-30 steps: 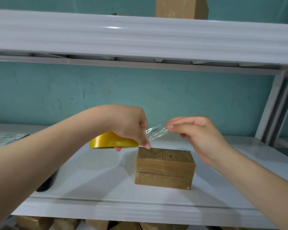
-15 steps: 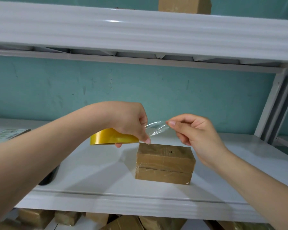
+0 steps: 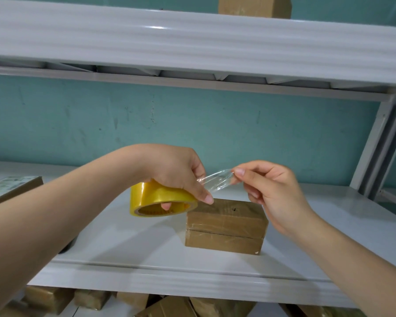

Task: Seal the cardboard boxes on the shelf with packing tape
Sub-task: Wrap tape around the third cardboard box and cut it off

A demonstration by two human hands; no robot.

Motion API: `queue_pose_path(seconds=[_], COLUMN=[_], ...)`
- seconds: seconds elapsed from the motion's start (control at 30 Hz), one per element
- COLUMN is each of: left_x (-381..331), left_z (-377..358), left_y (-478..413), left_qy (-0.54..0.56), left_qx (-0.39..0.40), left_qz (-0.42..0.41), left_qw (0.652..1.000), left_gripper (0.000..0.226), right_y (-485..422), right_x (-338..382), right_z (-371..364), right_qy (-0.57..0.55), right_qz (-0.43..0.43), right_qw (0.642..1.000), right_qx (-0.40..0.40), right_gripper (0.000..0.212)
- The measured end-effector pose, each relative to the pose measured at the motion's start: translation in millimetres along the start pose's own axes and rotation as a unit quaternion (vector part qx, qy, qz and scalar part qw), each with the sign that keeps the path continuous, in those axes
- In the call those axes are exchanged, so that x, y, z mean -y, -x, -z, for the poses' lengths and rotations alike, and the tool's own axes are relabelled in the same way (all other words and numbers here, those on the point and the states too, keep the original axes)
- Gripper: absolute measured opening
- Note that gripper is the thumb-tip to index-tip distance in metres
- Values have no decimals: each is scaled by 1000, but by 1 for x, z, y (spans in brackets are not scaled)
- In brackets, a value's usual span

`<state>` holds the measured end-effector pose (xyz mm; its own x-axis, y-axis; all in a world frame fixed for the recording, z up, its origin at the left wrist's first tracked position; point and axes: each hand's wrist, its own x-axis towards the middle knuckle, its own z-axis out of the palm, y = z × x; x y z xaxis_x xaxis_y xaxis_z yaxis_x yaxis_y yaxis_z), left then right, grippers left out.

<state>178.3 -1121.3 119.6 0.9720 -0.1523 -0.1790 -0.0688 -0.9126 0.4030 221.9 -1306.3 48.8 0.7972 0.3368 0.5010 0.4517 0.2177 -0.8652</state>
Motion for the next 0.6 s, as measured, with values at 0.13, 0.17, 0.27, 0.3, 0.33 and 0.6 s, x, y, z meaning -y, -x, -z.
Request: queue_pose_path(seconds=[0.13,0.17,0.27,0.3,0.33,0.6], left_x=[0,0,1,3,6,28], left_z=[-2,-2,-2,-3,-4,-11], left_y=[-4,-5,-7,-7,-7,-6], left_qy=[25,35,76,96,117,217], left_qx=[4,6,29,48,71,102], left_qz=[-21,-26,-40,-45,-50,-75], left_qw=[999,999,996,993,989,968], left_gripper=[31,31,31,31,31,45], right_y=[-2,-2,-2,-3,-3,-10], right_x=[-4,-6,-10,-11,-11,3], right_z=[-4,-6,-7,-6,-4,19], right_qy=[-28,-31,-9,2,6,-21], right_qz=[12,18,36,39,34,-69], right_qw=[999,999,998,998,999,983], right_qx=[-27,-36,-48,-42,-23,166], right_gripper=[14,17,21,20,17,33])
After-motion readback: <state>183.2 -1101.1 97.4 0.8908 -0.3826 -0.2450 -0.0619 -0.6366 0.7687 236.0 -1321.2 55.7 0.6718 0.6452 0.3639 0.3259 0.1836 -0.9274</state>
